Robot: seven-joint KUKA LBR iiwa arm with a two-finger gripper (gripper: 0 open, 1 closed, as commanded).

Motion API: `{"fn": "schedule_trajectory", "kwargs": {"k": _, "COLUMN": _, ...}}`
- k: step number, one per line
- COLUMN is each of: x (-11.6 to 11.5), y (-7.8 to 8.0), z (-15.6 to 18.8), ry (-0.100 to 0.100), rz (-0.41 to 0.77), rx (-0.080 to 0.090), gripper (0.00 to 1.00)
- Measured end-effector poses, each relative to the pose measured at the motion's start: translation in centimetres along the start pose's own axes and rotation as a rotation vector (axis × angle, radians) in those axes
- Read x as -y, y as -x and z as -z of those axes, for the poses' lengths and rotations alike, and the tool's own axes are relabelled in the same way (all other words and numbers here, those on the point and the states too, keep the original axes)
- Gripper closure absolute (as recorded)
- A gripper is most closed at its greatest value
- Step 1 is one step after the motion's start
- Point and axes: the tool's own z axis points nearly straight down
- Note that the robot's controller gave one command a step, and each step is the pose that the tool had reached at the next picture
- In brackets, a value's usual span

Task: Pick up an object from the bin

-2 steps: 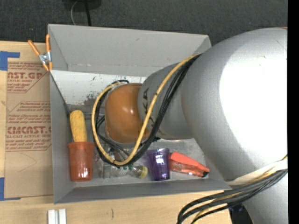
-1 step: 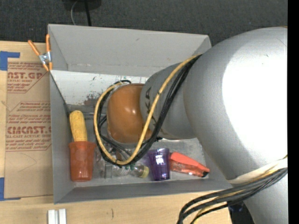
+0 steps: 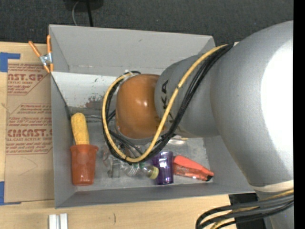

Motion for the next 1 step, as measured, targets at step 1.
{"fn": "schedule_trajectory", "kwargs": {"k": 1, "x": 0.23, "y": -0.30, "z": 6.15, "ry": 0.001, "rz": 0.014, "rx": 0.004, "gripper": 1.00}}
